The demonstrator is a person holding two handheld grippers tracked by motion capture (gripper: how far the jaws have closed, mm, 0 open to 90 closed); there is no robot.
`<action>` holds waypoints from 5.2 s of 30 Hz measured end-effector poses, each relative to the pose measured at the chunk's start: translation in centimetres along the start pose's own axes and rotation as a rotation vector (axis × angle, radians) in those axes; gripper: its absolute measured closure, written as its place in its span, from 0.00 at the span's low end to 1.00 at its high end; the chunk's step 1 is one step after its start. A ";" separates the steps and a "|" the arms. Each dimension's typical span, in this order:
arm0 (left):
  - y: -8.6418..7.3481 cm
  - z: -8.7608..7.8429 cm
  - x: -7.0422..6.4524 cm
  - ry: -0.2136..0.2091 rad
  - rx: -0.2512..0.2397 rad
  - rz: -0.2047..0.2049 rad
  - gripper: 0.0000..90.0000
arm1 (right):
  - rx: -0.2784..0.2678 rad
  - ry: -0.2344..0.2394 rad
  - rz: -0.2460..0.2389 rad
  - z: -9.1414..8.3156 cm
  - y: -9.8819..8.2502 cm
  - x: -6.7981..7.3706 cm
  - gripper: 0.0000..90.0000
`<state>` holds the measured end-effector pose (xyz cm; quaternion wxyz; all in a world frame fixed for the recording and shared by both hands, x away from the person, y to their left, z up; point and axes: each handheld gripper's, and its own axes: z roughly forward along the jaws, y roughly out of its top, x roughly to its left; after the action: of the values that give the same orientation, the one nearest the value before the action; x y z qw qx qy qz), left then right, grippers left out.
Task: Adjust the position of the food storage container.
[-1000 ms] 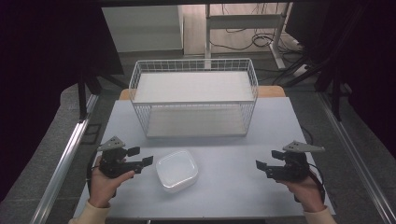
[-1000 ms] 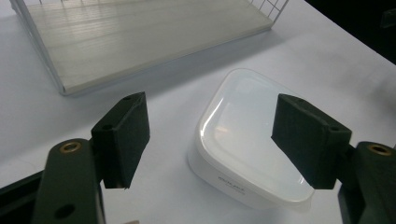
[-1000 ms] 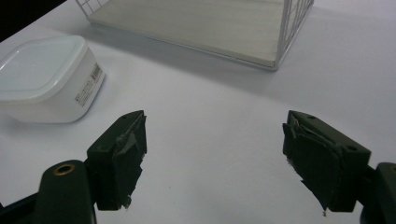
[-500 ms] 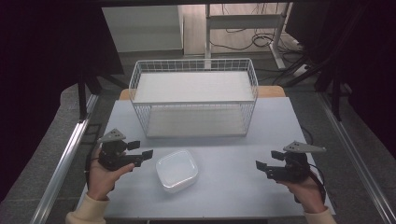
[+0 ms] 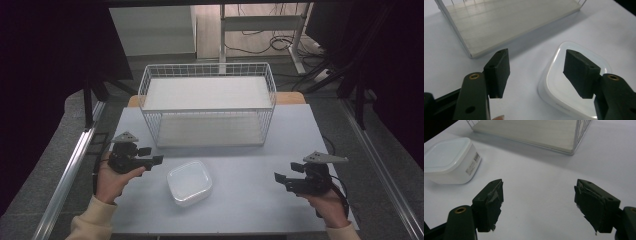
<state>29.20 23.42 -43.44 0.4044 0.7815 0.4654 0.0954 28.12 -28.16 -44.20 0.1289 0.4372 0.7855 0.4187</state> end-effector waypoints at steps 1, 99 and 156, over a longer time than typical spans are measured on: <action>0.0 0.1 0.1 -0.001 0.004 0.001 0.43 | 0.002 -0.001 0.003 -0.1 0.0 -0.1 0.26; -4.2 6.3 -4.2 -0.167 0.339 0.088 1.00 | 0.057 -0.025 0.031 0.6 -0.7 0.0 0.27; -4.9 8.2 -9.8 -0.288 0.313 0.049 1.00 | 0.051 -0.022 0.034 0.6 -0.7 0.1 0.27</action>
<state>24.95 12.24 -50.09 0.3381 0.8513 0.3930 -0.0810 27.93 -27.95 -45.10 0.1189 0.4583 0.7869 0.3958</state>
